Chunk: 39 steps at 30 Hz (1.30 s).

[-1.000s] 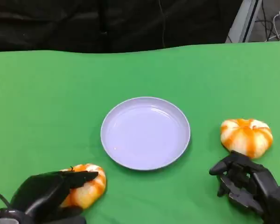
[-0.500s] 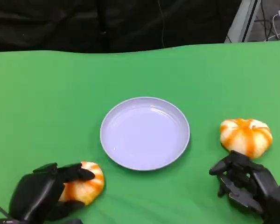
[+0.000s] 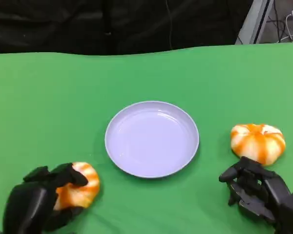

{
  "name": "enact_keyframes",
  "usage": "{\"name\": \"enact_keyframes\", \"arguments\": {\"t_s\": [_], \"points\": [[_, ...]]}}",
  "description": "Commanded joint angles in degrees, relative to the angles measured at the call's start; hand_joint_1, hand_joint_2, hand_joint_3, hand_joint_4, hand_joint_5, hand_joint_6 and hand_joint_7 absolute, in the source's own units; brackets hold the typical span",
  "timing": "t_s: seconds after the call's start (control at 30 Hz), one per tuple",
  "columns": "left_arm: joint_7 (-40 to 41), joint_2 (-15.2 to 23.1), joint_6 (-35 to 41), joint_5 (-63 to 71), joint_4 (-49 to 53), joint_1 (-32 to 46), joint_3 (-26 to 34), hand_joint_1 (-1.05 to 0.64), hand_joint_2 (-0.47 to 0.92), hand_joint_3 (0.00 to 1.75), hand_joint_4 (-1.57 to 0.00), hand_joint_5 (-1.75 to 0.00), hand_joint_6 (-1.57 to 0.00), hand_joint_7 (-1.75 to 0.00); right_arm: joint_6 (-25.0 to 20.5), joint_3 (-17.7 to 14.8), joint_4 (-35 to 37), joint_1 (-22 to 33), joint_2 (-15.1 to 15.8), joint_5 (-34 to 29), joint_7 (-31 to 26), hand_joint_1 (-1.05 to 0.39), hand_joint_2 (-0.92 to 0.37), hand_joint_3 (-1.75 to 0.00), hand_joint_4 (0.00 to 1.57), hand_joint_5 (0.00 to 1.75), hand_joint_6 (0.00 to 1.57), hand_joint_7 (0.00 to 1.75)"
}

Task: Grasp the bread from the table and place it into the plate.

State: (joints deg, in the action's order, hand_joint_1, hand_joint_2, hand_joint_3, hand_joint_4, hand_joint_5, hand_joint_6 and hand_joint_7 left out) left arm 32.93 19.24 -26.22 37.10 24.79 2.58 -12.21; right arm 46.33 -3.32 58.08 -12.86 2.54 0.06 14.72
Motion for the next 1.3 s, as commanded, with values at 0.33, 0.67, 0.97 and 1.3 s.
{"name": "enact_keyframes", "arguments": {"t_s": [0.33, 0.67, 0.97, 1.3], "points": [[2.40, 0.73, -1.11, 0.71, 0.31, 0.18, 0.90, -0.02, 0.46, 1.08, -0.78, -1.71, -0.86, -1.28, 0.03, -0.12, 0.69, -0.32, 0.68, 0.12, -0.42, -0.24, -0.92, -0.49, 0.60, 1.75, 0.68, 1.22], [3.73, 1.53, -1.40, 1.78, -5.80, 2.30, 2.75, -0.01, 0.42, 1.12, -0.82, -1.70, -0.89, -1.29, 0.27, -0.17, 1.11, -0.71, 0.43, 0.35, -0.07, -0.25, -0.92, -0.49, 0.60, 1.75, 0.68, 1.23], [3.67, 1.42, -1.39, 1.93, -6.00, 2.43, 2.95, -0.01, 0.41, 1.14, -0.82, -1.69, -0.89, -1.29, 0.33, -0.19, 1.25, -0.77, 0.43, 0.38, -0.04, -0.25, -0.92, -0.48, 0.60, 1.75, 0.67, 1.23], [3.72, 1.33, -1.46, 2.09, -6.13, 2.51, 3.13, -0.01, 0.41, 1.14, -0.83, -1.67, -0.91, -1.26, 0.34, -0.21, 1.34, -0.81, 0.43, 0.41, 0.00, -0.25, -0.92, -0.48, 0.60, 1.75, 0.67, 1.23]]}}
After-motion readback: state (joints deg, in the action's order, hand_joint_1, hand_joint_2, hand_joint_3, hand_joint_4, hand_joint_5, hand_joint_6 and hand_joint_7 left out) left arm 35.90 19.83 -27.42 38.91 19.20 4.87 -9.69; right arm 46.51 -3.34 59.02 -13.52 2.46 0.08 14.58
